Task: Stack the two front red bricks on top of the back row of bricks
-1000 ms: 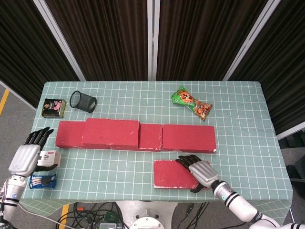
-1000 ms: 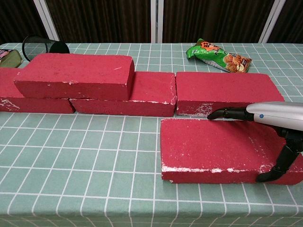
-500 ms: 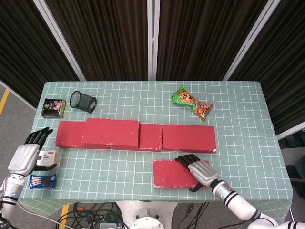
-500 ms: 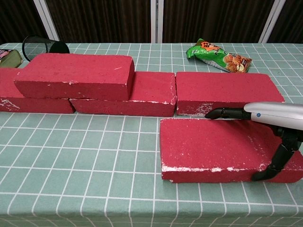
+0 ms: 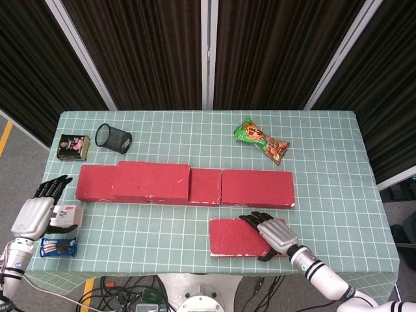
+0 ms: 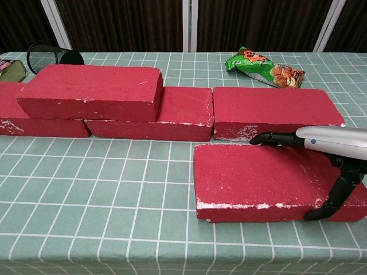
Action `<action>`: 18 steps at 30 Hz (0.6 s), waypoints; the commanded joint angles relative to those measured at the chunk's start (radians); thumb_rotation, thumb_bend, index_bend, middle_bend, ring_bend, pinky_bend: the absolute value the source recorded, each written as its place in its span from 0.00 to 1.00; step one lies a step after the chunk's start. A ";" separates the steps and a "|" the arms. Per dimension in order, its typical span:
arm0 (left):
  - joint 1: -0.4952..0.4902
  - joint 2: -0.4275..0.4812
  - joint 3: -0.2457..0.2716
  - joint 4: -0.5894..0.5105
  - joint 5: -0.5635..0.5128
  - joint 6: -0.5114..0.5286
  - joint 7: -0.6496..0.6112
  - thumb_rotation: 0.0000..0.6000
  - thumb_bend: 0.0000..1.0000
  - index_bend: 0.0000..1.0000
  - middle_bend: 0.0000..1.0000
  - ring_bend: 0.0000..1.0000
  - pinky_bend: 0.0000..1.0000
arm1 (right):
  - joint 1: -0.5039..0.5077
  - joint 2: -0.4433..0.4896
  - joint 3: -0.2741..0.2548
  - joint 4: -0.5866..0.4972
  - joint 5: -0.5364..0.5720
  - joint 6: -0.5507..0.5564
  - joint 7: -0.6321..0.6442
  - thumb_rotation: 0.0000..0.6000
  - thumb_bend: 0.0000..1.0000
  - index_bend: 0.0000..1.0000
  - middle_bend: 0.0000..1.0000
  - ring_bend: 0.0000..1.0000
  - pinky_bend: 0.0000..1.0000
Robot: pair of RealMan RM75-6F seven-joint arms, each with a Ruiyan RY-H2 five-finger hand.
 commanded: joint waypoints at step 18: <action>0.014 0.004 -0.007 -0.007 0.014 0.007 -0.002 1.00 0.00 0.04 0.00 0.00 0.00 | -0.007 0.080 0.032 -0.075 -0.081 0.101 0.045 1.00 0.05 0.01 0.24 0.18 0.28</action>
